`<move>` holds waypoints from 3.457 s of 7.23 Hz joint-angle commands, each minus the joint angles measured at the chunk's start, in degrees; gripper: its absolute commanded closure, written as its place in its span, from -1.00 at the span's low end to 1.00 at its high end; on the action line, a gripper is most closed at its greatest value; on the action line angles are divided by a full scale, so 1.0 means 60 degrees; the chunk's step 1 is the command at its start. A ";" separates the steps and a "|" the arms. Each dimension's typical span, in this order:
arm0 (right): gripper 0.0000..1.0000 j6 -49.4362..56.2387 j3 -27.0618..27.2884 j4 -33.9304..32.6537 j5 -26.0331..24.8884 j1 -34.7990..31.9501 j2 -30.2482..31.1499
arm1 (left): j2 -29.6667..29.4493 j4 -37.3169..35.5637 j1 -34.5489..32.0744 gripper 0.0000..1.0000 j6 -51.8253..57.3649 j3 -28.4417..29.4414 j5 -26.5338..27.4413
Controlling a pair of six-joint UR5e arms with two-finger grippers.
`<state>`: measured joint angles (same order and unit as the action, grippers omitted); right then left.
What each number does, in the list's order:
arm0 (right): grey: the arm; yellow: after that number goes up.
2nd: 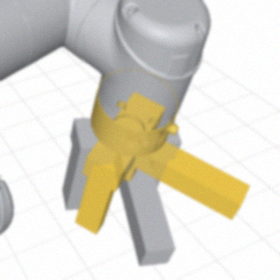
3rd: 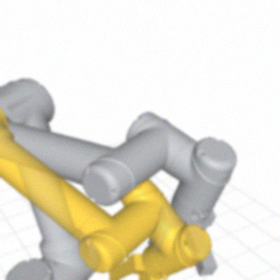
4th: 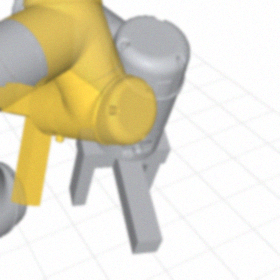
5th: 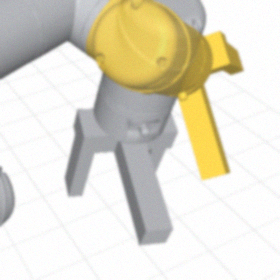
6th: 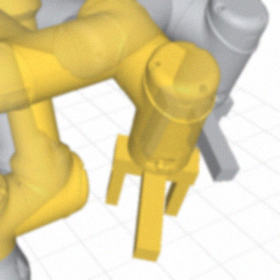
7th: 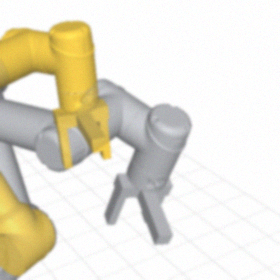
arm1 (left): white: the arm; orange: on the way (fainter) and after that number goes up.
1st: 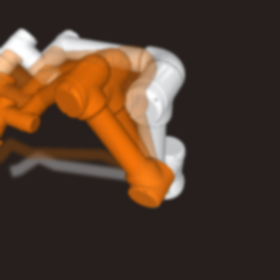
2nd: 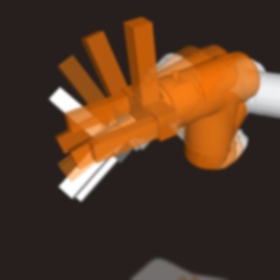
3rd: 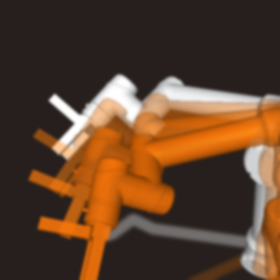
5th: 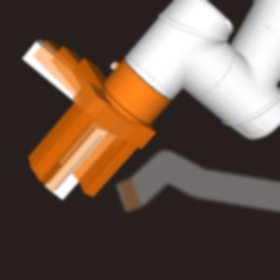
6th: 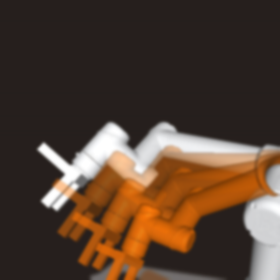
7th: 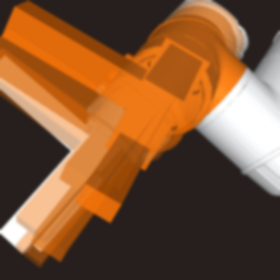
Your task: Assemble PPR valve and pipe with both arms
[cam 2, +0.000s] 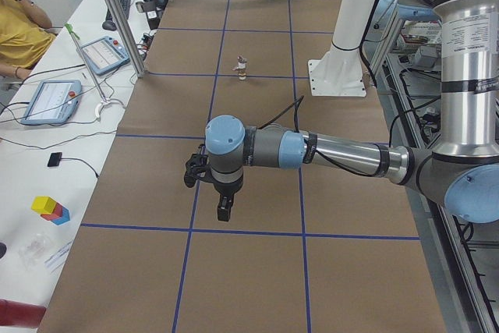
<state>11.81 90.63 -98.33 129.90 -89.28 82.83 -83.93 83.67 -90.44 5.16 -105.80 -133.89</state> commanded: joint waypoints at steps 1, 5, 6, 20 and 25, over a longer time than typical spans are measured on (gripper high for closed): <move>-0.99 0.0185 0.0085 0.0011 0.0059 -0.0632 0.0418 | 0.0071 0.0001 0.0000 -1.00 -0.0025 -0.0018 0.0006; -1.00 -0.0382 0.0159 0.0011 0.0044 -0.0677 0.0522 | 0.0247 -0.0014 0.0000 -1.00 -0.0040 -0.0105 0.0006; -1.00 -0.0502 0.0274 0.0011 0.0058 -0.0691 0.0522 | 0.0219 -0.0014 0.0000 -1.00 -0.0040 -0.0092 0.0006; -1.00 -0.0504 0.0539 0.0011 0.0058 -0.0691 0.0727 | 0.0394 -0.0014 0.0000 -1.00 -0.0040 -0.0092 -0.0009; -1.00 -0.0518 0.0949 -0.0003 0.0102 -0.0677 0.1136 | 0.0540 -0.0014 0.0000 -1.00 -0.0040 -0.0048 0.0006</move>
<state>8.70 95.62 -98.32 130.44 -93.35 88.97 -81.04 83.58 -90.49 4.91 -106.33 -133.86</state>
